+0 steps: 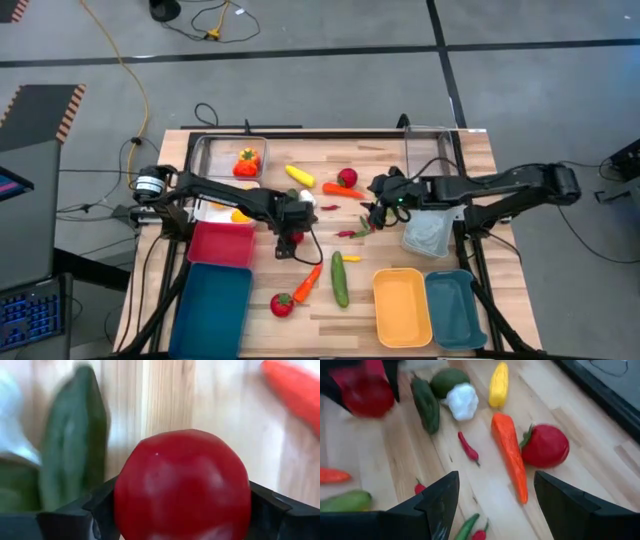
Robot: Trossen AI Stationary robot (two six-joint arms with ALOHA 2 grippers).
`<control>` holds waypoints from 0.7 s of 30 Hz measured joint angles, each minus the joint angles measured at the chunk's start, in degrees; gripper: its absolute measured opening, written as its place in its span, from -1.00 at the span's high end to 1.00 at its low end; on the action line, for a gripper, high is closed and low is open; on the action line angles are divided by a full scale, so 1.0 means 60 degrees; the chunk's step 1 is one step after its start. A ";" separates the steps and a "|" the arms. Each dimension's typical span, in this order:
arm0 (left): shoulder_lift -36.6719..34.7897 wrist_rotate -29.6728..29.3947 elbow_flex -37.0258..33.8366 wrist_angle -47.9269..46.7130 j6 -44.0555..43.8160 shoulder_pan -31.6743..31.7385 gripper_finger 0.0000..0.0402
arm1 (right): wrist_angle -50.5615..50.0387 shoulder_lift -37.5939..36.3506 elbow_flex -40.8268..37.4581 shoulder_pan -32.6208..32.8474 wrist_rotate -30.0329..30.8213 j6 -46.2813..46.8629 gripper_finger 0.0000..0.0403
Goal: Sort produce into baskets
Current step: Put the center red tomato into the left transparent bin
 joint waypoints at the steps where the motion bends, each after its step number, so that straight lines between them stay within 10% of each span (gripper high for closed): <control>1: -0.0126 0.0000 0.0123 -0.0217 0.0177 0.0053 -0.43 | 0.0128 0.0174 -0.0002 0.0000 0.0000 0.0000 -0.42; 21: -0.3052 -0.1943 0.0883 -0.2314 0.2484 0.5405 -0.41 | 0.0885 0.1359 0.0009 0.0000 0.0000 -0.0004 -0.42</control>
